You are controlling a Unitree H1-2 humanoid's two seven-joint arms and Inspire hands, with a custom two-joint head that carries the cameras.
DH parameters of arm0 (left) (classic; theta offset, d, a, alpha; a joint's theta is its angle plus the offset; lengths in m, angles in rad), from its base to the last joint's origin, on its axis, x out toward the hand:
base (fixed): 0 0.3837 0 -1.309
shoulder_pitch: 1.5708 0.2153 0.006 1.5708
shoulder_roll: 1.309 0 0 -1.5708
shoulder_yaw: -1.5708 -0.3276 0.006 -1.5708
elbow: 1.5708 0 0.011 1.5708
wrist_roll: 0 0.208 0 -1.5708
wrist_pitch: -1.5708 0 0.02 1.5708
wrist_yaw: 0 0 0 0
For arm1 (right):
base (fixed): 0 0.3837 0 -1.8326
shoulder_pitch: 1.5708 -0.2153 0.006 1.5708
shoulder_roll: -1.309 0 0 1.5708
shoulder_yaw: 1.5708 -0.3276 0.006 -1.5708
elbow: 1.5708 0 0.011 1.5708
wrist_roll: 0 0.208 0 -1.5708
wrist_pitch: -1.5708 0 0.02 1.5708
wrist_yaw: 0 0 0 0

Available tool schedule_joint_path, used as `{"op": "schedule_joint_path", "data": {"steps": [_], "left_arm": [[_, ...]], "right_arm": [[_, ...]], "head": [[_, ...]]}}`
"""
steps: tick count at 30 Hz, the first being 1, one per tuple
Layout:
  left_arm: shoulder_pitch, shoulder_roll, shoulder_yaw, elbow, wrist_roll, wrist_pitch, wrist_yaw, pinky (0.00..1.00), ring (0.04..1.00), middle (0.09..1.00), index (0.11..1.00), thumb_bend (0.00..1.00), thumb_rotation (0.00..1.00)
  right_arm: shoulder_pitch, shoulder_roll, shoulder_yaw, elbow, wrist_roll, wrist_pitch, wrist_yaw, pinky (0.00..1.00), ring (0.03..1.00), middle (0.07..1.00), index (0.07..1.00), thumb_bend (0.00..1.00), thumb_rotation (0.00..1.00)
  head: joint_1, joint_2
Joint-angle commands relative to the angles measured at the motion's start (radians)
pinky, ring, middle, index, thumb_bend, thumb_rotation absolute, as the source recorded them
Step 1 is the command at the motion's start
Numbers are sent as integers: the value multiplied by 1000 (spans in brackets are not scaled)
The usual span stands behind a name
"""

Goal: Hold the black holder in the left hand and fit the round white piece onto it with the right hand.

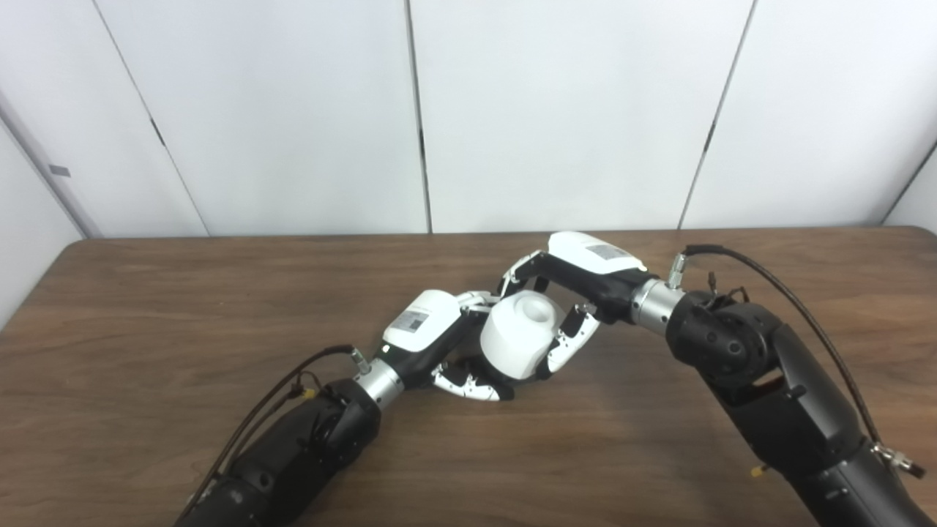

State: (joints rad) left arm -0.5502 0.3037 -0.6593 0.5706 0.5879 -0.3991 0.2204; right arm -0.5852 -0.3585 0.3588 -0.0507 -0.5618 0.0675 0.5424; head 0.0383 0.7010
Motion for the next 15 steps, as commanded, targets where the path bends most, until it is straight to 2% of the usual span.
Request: {"op": "schedule_joint_path", "data": {"steps": [1,8,12,15], "left_arm": [[66,-10,-60,63,58,82,-190,719,857,829,562,1000,270],[69,-12,-59,61,56,72,-182,720,857,826,555,1000,256],[70,-10,-58,50,51,80,-196,715,854,825,556,1000,285],[73,-9,-56,39,50,92,-204,725,854,823,557,1000,266]], "right_arm": [[-74,10,-10,-6,5,-46,-36,660,753,742,481,519,134],[-77,17,0,2,1,-31,-26,674,769,750,482,518,135],[-83,22,10,8,-8,-25,-20,677,775,752,483,518,135],[-86,27,23,10,-16,-26,-17,675,773,749,482,520,135]], "head": [[1,0],[3,1],[0,6],[1,7]]}}
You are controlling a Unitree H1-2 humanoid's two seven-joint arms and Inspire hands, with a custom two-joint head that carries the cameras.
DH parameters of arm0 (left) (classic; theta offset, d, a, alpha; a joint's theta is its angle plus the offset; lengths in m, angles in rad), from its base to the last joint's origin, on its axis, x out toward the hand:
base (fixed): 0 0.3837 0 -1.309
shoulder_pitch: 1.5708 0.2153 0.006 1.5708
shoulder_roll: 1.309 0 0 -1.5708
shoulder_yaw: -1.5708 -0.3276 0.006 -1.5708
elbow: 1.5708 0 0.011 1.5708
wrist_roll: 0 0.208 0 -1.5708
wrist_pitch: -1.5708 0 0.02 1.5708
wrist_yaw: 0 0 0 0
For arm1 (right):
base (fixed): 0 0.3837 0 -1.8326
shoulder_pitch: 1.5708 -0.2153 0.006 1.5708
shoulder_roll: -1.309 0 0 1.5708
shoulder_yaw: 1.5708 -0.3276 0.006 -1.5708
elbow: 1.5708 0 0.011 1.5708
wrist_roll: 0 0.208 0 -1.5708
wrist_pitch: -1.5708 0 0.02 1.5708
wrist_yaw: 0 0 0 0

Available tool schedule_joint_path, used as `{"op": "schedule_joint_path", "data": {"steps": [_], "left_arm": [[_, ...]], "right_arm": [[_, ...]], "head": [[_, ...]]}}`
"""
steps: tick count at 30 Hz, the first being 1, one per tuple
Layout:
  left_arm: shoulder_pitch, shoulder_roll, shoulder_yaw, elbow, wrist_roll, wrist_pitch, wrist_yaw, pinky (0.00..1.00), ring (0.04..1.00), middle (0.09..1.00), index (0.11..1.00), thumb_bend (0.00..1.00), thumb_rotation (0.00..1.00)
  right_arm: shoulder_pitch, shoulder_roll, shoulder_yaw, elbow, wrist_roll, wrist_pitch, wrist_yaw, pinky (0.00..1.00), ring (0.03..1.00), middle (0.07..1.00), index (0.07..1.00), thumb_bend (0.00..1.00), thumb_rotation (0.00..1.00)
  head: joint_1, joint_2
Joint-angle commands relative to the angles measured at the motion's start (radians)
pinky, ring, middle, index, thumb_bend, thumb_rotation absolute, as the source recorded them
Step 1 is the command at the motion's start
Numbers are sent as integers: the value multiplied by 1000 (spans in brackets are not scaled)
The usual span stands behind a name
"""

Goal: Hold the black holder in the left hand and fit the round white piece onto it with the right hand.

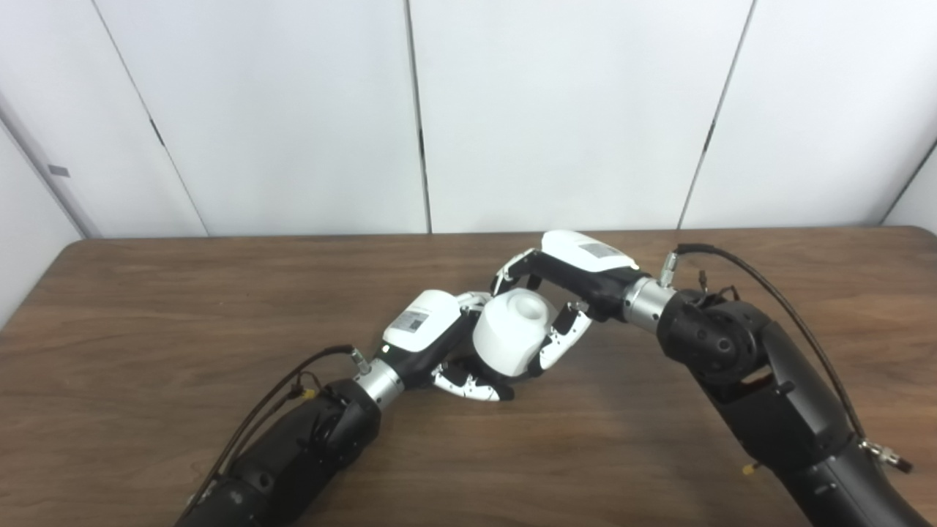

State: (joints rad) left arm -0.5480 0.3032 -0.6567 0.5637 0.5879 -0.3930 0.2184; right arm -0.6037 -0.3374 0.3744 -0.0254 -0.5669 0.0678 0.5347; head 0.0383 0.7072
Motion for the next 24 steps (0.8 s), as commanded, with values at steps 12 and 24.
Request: {"op": "schedule_joint_path", "data": {"steps": [12,24], "left_arm": [[66,-12,-58,49,52,93,-199,713,840,812,554,1000,264],[71,7,-31,30,9,96,-241,703,845,829,560,1000,293]], "right_arm": [[-87,-7,99,9,-61,-81,30,626,760,753,482,521,137],[-105,-56,124,-16,-71,-102,59,599,742,737,480,523,136]], "head": [[2,3],[-8,8]]}}
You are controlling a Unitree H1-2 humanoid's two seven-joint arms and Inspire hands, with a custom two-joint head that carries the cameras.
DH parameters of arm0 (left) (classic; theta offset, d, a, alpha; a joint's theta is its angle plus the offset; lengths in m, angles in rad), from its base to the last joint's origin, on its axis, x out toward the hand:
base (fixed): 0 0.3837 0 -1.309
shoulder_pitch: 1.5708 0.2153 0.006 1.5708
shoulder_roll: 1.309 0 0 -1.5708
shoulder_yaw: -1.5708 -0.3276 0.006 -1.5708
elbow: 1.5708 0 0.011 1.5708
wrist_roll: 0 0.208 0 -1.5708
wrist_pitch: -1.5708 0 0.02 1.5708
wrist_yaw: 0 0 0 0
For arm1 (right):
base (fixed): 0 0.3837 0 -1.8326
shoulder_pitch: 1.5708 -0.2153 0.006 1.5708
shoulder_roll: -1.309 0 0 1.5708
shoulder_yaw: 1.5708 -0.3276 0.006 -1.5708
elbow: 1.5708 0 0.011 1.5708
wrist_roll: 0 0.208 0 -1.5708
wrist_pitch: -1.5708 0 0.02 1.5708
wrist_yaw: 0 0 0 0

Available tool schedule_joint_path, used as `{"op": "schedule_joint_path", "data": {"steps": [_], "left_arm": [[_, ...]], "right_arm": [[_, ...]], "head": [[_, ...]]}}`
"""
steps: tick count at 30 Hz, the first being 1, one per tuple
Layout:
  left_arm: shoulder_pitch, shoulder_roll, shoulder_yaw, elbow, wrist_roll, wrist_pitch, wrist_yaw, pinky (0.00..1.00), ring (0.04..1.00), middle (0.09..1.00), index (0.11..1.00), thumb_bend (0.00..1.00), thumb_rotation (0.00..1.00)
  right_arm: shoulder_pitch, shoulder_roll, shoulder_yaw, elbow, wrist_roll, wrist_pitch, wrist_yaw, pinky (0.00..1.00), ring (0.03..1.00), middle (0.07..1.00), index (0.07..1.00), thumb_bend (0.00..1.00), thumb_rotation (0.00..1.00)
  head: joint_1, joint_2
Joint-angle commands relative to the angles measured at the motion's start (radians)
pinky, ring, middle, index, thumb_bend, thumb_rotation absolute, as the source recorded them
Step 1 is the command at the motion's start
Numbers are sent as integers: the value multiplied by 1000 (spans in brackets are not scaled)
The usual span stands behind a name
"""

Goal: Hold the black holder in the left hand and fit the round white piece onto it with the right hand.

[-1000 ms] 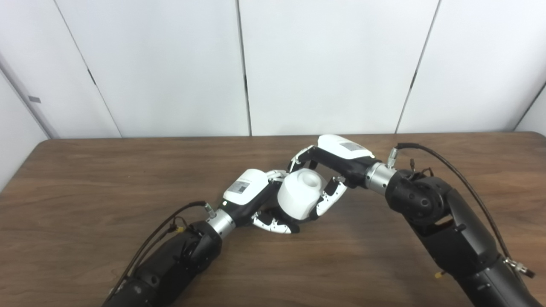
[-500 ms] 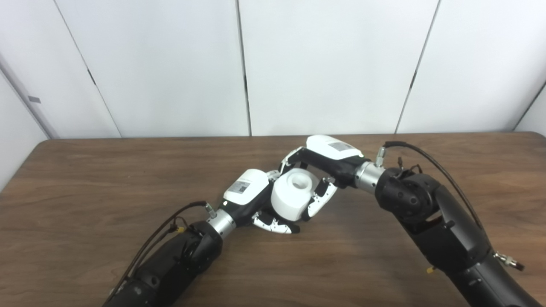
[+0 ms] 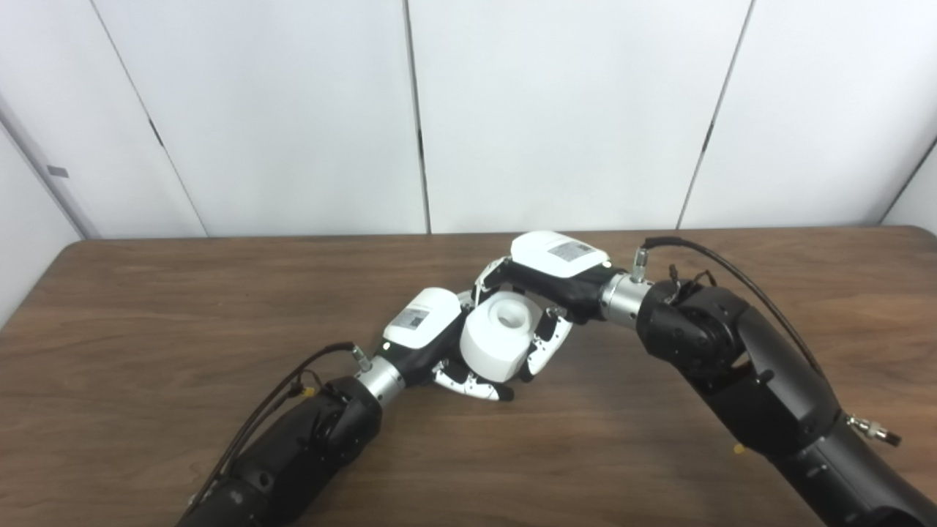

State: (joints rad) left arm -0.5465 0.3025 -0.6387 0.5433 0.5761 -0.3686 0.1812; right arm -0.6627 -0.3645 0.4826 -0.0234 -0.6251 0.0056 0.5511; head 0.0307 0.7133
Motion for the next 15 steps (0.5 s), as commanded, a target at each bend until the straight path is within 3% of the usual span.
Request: {"op": "schedule_joint_path", "data": {"steps": [1,10,15], "left_arm": [[70,13,-45,48,21,69,-203,703,842,831,556,1000,288],[98,80,31,-43,23,131,-239,665,811,817,526,992,206],[109,82,76,-44,27,138,-248,661,810,811,511,988,195]], "right_arm": [[-46,-33,14,-21,-12,-42,43,601,741,735,480,523,135],[-50,-63,-14,-34,2,-41,52,621,748,737,481,523,134],[-49,-69,-28,-32,14,-54,45,609,739,735,481,523,132]], "head": [[-3,2],[1,2],[1,2]]}}
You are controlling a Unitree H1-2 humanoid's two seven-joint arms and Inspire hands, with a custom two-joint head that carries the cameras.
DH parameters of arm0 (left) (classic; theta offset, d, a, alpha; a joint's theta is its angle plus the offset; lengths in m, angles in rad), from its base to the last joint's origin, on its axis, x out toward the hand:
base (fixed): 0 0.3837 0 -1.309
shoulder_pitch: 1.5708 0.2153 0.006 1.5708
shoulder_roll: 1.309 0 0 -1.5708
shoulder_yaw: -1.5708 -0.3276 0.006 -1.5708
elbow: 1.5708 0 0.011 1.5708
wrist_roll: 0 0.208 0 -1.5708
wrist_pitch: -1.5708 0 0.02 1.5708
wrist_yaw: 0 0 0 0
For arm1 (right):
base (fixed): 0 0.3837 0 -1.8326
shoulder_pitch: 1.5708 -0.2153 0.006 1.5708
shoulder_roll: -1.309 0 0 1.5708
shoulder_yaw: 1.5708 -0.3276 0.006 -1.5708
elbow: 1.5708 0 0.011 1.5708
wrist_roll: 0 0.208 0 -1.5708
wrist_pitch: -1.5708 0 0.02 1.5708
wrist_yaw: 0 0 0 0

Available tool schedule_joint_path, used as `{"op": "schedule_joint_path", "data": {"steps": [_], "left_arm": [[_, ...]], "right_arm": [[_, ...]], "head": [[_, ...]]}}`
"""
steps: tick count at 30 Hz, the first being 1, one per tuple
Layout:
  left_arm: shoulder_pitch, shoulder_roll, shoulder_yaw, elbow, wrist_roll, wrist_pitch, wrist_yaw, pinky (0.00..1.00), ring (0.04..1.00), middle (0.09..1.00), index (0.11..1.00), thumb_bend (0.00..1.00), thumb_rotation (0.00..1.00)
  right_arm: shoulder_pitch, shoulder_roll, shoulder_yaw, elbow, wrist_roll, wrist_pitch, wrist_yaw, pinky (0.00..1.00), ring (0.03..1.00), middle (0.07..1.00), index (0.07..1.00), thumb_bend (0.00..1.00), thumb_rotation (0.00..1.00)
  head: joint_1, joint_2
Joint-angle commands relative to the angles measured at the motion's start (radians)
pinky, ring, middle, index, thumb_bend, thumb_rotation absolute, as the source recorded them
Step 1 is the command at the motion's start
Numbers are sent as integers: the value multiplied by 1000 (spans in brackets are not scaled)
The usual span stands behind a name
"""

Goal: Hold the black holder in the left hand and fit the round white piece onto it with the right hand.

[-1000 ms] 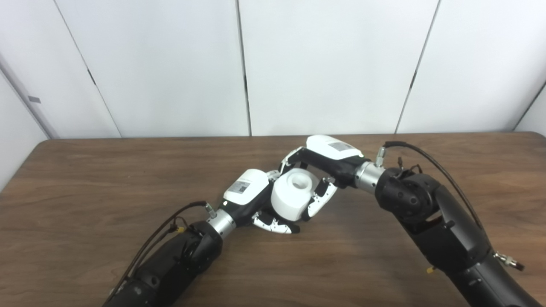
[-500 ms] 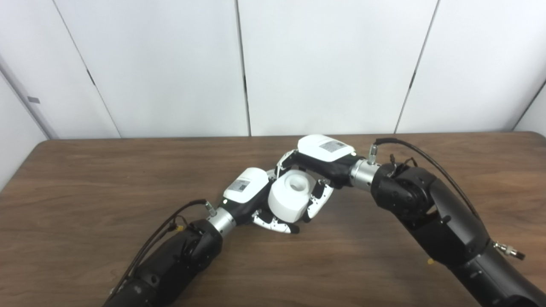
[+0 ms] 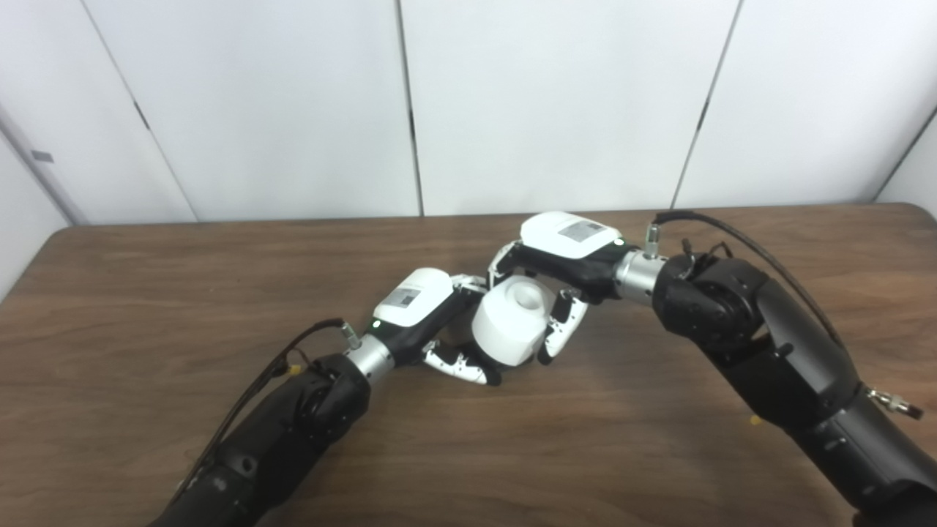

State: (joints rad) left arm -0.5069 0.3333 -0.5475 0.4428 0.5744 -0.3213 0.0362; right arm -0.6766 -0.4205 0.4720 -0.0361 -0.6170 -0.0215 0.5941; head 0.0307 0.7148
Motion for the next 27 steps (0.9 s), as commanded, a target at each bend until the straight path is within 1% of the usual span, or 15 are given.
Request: {"op": "schedule_joint_path", "data": {"steps": [1,7,12,16,18,19,20,22,24,27], "left_arm": [[69,51,-8,56,31,93,-106,658,812,811,510,984,193],[73,44,7,58,51,86,-89,655,811,810,519,978,189],[76,33,13,80,72,72,-52,637,795,801,513,966,198],[75,19,11,106,94,62,-15,621,777,787,504,932,205],[73,14,8,113,103,61,-10,618,775,785,502,919,206],[73,12,6,112,106,62,-11,628,780,789,494,726,142],[73,11,5,112,107,61,-11,640,785,791,489,606,101],[71,8,1,121,117,48,4,643,783,788,486,537,77],[69,4,-5,132,124,33,22,638,777,783,483,526,73],[68,-3,-6,138,125,29,27,637,778,783,481,524,72]], "right_arm": [[-35,-13,-20,-19,9,-28,2,610,738,735,481,523,132],[-37,-17,-23,-26,7,-22,10,620,743,739,481,523,134],[-36,-17,-24,-26,5,-19,11,621,742,737,481,523,135],[-34,-17,-26,-21,12,-25,10,619,740,737,481,523,134],[-34,-15,-26,-19,13,-25,10,617,737,737,481,523,133],[-35,-15,-26,-18,12,-23,11,619,738,738,481,523,134],[-36,-14,-26,-18,10,-20,11,624,739,738,481,522,134],[-37,-12,-26,-19,6,-18,8,624,738,736,481,523,134],[-38,-9,-29,-20,6,-17,5,616,735,735,481,522,133],[-38,-3,-36,-20,8,-18,-5,612,735,736,482,522,133]], "head": [[1,1],[2,5],[4,8],[6,6],[7,6],[7,5],[7,5],[7,5],[7,5],[8,4]]}}
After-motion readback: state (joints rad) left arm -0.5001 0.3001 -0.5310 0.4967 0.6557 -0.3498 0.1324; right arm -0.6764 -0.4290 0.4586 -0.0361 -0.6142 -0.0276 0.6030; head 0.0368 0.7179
